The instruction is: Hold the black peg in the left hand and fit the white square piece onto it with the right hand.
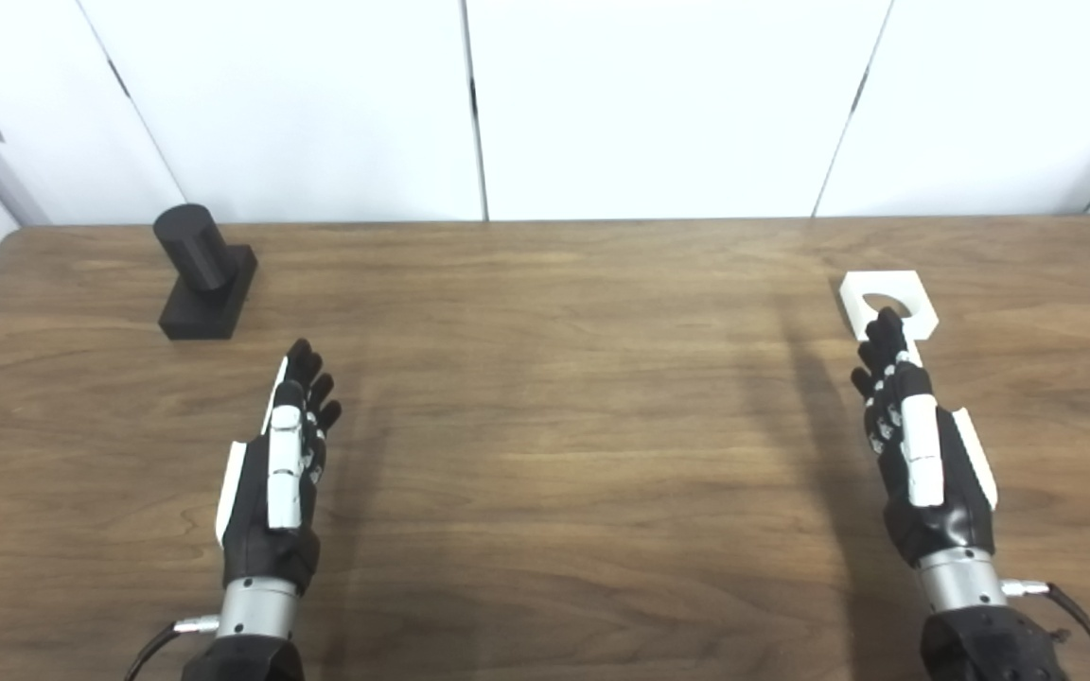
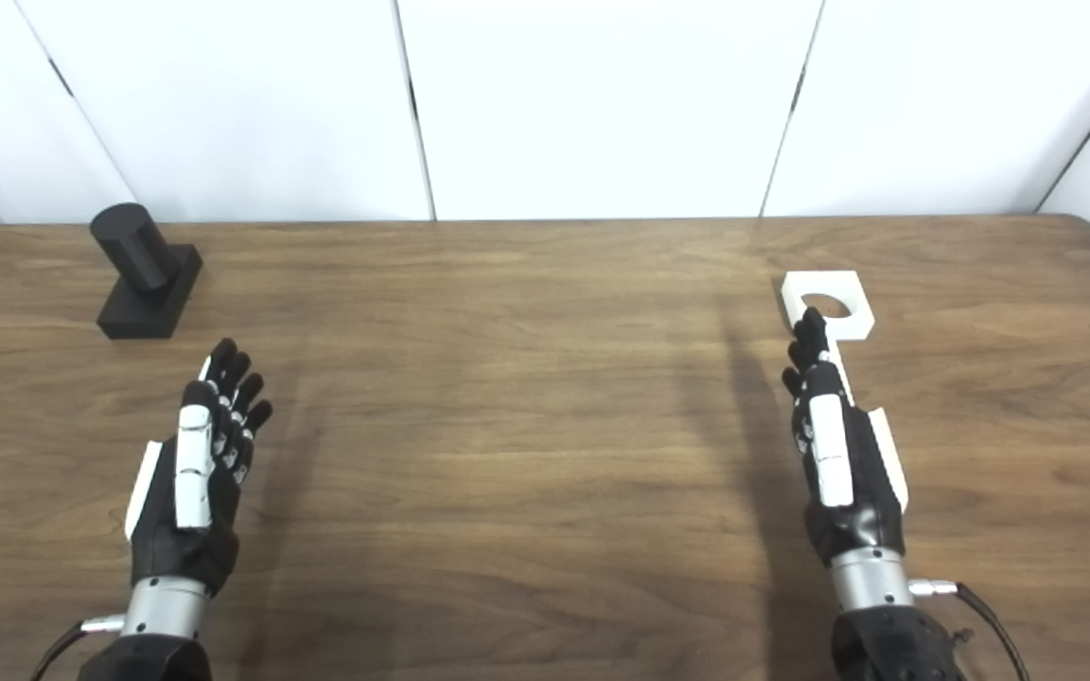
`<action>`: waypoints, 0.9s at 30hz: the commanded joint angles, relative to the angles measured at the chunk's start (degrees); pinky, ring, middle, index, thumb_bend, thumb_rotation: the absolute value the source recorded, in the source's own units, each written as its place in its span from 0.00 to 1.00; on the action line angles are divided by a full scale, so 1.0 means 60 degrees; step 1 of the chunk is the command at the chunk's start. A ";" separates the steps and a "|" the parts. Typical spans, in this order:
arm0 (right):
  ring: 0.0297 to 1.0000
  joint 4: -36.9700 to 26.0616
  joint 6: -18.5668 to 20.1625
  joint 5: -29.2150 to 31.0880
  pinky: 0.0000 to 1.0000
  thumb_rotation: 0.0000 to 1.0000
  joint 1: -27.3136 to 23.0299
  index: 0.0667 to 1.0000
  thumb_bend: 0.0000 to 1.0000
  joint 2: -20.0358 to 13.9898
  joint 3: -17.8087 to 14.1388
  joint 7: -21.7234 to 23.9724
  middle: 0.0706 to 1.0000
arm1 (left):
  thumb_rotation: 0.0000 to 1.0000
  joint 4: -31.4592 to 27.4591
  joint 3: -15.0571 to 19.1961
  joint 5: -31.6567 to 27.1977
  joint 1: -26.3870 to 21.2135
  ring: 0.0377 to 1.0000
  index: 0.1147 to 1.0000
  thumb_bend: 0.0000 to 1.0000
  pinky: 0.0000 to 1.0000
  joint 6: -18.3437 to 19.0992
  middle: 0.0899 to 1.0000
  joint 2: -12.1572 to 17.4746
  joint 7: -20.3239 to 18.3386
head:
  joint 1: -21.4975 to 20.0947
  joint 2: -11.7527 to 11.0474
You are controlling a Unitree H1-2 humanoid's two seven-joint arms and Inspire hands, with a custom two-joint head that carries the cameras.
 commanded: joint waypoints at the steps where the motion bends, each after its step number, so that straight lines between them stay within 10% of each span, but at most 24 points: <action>1: 1.00 -0.0180 -0.0404 0.0007 1.00 1.00 0.1182 1.00 0.50 0.0017 0.0075 -0.0015 1.00 | 1.00 -0.0065 -0.0065 0.0004 0.0954 0.99 0.99 0.47 0.97 -0.0294 1.00 -0.0508 0.0113 | -0.0005 0.0011; 17: 1.00 -0.0061 -0.0499 0.0270 1.00 1.00 0.1176 1.00 0.51 -0.0049 0.0004 0.0094 1.00 | 1.00 0.0014 -0.0297 0.0202 0.0978 0.97 0.98 0.51 0.96 -0.0407 1.00 -0.0436 0.0222 | 0.0369 -0.0192; 27: 1.00 0.0385 -0.0785 0.0554 1.00 1.00 0.1139 1.00 0.54 -0.0232 -0.0215 0.0281 1.00 | 1.00 0.0314 -0.0622 0.0579 0.1057 0.96 0.97 0.55 0.94 -0.0696 0.99 -0.0558 0.0332 | 0.1882 -0.0977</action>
